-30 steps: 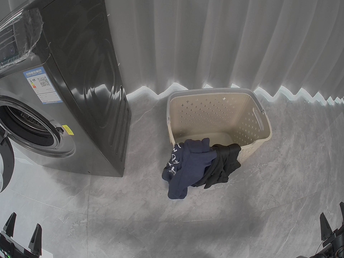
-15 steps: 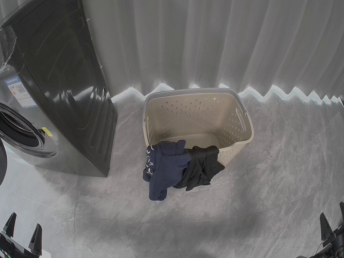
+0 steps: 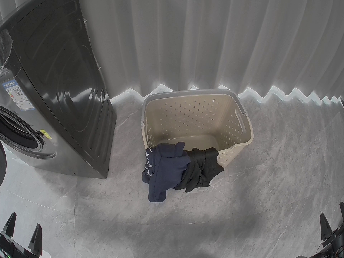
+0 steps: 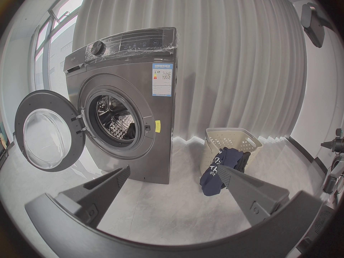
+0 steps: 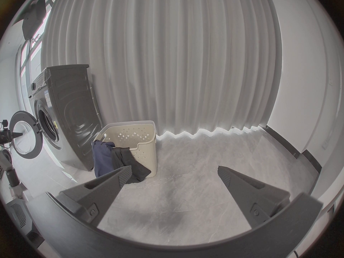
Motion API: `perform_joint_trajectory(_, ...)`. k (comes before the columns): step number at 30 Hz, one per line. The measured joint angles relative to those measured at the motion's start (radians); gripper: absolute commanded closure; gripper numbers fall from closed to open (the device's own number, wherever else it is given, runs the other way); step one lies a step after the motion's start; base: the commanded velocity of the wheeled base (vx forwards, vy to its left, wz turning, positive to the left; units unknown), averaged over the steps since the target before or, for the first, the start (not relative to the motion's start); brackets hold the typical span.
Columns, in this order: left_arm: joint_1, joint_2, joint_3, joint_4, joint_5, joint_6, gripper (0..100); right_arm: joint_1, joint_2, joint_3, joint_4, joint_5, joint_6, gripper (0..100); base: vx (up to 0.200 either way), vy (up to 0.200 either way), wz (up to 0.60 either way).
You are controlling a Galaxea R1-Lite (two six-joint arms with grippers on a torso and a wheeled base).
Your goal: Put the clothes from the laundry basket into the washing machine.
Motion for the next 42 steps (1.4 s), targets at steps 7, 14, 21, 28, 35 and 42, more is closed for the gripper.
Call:
perform_joint_trajectory(7,0.000,0.000,0.000,0.000,0.000,0.000,0,0.000,0.000,0.000,0.000,0.001,-0.008,0,0.000,-0.114,0.00)
perform_joint_trajectory(14,0.000,0.000,0.000,0.000,0.000,0.000,0,-0.001,0.000,0.000,0.001,0.002,-0.012,0,0.000,-0.057,0.00)
perform_joint_trajectory(21,0.000,0.000,0.000,0.000,-0.001,0.000,0,-0.001,0.000,0.000,-0.003,0.001,-0.007,0,0.000,0.000,0.00)
perform_joint_trajectory(28,-0.001,0.000,0.000,0.000,-0.002,0.000,0,0.006,0.006,-0.059,-0.021,0.015,-0.006,0,0.171,0.000,0.00)
perform_joint_trajectory(35,0.000,0.000,0.000,0.000,-0.001,0.000,0,0.077,0.150,-0.164,-0.024,0.043,0.062,0,0.000,0.000,0.00)
perform_joint_trajectory(42,-0.001,0.000,0.000,0.000,-0.002,0.000,0,0.186,0.451,-0.193,-0.183,0.061,0.180,0,0.000,0.000,0.00)
